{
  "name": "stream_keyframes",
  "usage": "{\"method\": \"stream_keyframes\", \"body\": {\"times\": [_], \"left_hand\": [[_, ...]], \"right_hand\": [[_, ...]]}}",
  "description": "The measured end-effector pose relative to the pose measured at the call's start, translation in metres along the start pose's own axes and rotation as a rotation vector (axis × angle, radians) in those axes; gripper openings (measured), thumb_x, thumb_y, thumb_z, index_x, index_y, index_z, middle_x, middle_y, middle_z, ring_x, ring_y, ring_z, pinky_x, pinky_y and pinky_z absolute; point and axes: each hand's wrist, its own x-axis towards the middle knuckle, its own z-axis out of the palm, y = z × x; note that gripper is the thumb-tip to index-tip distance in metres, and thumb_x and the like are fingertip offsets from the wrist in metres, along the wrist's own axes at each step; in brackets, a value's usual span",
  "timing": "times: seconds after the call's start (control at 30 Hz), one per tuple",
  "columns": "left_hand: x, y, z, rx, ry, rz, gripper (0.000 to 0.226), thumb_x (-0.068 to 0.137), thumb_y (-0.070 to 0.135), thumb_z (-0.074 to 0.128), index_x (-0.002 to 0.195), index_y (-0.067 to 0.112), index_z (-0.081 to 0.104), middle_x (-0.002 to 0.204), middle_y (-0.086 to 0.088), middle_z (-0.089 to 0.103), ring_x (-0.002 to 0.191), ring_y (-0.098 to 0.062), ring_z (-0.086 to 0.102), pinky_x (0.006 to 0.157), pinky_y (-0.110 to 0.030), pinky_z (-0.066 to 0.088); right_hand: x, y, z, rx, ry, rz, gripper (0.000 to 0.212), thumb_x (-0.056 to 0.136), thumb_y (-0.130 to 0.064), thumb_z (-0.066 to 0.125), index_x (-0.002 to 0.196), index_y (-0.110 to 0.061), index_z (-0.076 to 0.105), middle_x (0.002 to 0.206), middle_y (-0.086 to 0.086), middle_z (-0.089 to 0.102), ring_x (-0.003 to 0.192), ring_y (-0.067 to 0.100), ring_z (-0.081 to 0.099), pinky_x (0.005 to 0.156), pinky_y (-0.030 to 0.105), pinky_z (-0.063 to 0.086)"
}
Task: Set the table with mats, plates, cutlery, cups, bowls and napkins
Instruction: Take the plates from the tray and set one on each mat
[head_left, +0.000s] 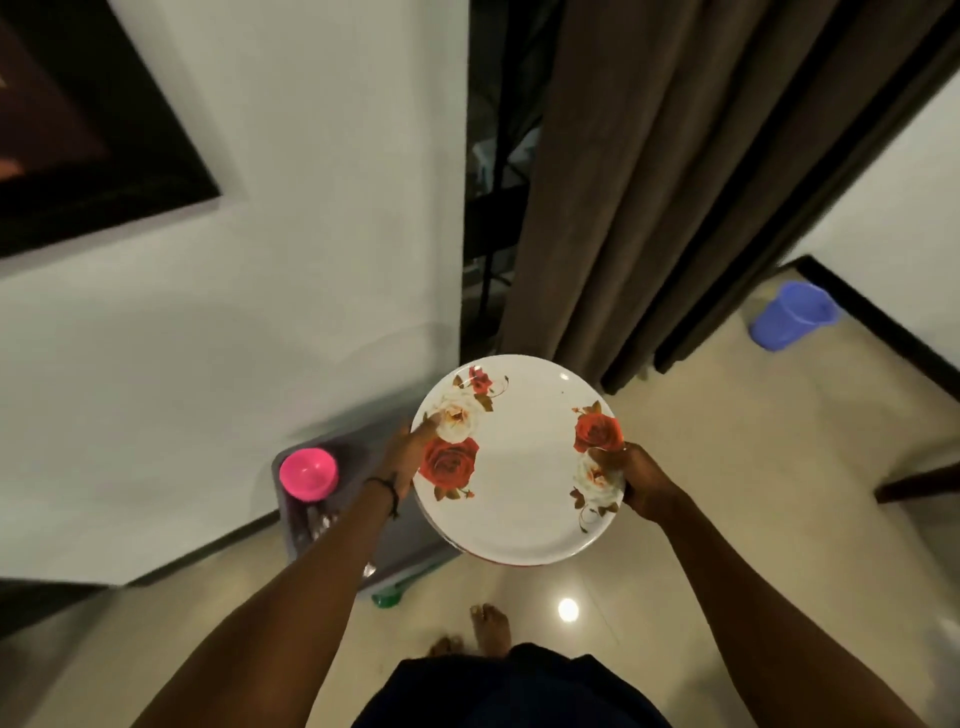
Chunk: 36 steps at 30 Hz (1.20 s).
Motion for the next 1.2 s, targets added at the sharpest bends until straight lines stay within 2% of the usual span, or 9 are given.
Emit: {"method": "stream_keyframes", "body": {"times": [0.1, 0.33, 0.47, 0.6, 0.7, 0.83, 1.0, 1.07, 1.2], "left_hand": [[0.014, 0.009, 0.035, 0.108, -0.038, 0.046, 0.058, 0.078, 0.069, 0.063, 0.111, 0.023, 0.070, 0.105, -0.004, 0.075, 0.095, -0.027, 0.071, 0.088, -0.051, 0.056], [0.025, 0.026, 0.176, 0.197, -0.267, 0.145, 0.038, 0.090, 0.052, 0.059, 0.107, 0.019, 0.069, 0.098, -0.005, 0.075, 0.092, -0.026, 0.071, 0.083, -0.044, 0.058], [0.035, 0.017, 0.272, 0.289, -0.451, 0.151, 0.037, 0.090, 0.045, 0.063, 0.108, 0.013, 0.069, 0.102, -0.010, 0.073, 0.094, -0.033, 0.070, 0.083, -0.048, 0.058], [0.034, 0.005, 0.381, 0.525, -0.577, 0.225, 0.033, 0.087, 0.051, 0.064, 0.094, 0.019, 0.069, 0.094, -0.006, 0.073, 0.089, -0.030, 0.070, 0.077, -0.043, 0.059], [0.025, -0.005, 0.468, 0.676, -0.673, 0.369, 0.037, 0.092, 0.048, 0.056, 0.101, 0.014, 0.064, 0.098, -0.008, 0.069, 0.091, -0.029, 0.067, 0.070, -0.032, 0.054], [0.017, -0.036, 0.590, 0.769, -0.867, 0.491, 0.038, 0.094, 0.043, 0.056, 0.126, 0.023, 0.056, 0.120, -0.004, 0.065, 0.108, -0.027, 0.062, 0.093, -0.043, 0.052], [-0.025, -0.071, 0.709, 0.783, -1.160, 0.516, 0.042, 0.094, 0.047, 0.055, 0.132, 0.031, 0.055, 0.126, 0.004, 0.064, 0.112, -0.019, 0.060, 0.095, -0.037, 0.051], [-0.037, -0.086, 0.743, 0.810, -1.242, 0.492, 0.052, 0.086, 0.058, 0.053, 0.133, 0.034, 0.055, 0.128, 0.006, 0.063, 0.114, -0.016, 0.059, 0.098, -0.039, 0.050], [-0.048, -0.116, 0.805, 0.910, -1.413, 0.498, 0.053, 0.085, 0.061, 0.050, 0.132, 0.038, 0.053, 0.128, 0.008, 0.063, 0.117, -0.017, 0.059, 0.101, -0.044, 0.049]], "right_hand": [[-0.040, 0.005, -0.007, 0.081, 0.126, -0.064, 0.055, 0.075, -0.016, 0.071, 0.102, 0.027, 0.049, 0.088, 0.033, 0.055, 0.077, 0.047, 0.053, 0.075, 0.053, 0.049], [-0.124, 0.032, -0.069, 0.202, 0.773, -0.158, 0.026, 0.089, -0.033, 0.068, 0.108, -0.015, 0.069, 0.090, 0.008, 0.071, 0.059, 0.010, 0.065, 0.046, 0.021, 0.048], [-0.168, 0.064, -0.116, 0.395, 1.058, -0.175, 0.038, 0.083, -0.058, 0.068, 0.105, -0.027, 0.072, 0.092, 0.002, 0.075, 0.077, 0.020, 0.071, 0.064, 0.032, 0.058], [-0.207, 0.107, -0.173, 0.509, 1.242, -0.230, 0.031, 0.086, -0.038, 0.071, 0.114, -0.023, 0.072, 0.097, 0.006, 0.075, 0.091, 0.034, 0.072, 0.073, 0.045, 0.061], [-0.236, 0.133, -0.224, 0.524, 1.367, -0.278, 0.042, 0.081, -0.048, 0.075, 0.113, -0.021, 0.068, 0.100, 0.010, 0.074, 0.092, 0.034, 0.072, 0.081, 0.056, 0.059], [-0.291, 0.152, -0.274, 0.603, 1.538, -0.234, 0.042, 0.088, -0.052, 0.064, 0.118, -0.022, 0.061, 0.102, 0.002, 0.073, 0.090, 0.020, 0.071, 0.080, 0.043, 0.059], [-0.358, 0.148, -0.309, 0.655, 1.788, -0.189, 0.011, 0.097, -0.034, 0.060, 0.086, -0.031, 0.063, 0.086, -0.013, 0.068, 0.082, 0.007, 0.064, 0.079, 0.029, 0.050], [-0.372, 0.160, -0.319, 0.737, 1.849, -0.144, 0.008, 0.098, -0.036, 0.057, 0.094, -0.030, 0.060, 0.095, -0.010, 0.066, 0.087, 0.008, 0.061, 0.080, 0.029, 0.047], [-0.385, 0.189, -0.343, 0.829, 1.988, -0.057, 0.039, 0.091, -0.054, 0.056, 0.118, -0.026, 0.058, 0.116, -0.001, 0.065, 0.105, 0.019, 0.061, 0.089, 0.035, 0.047]]}}
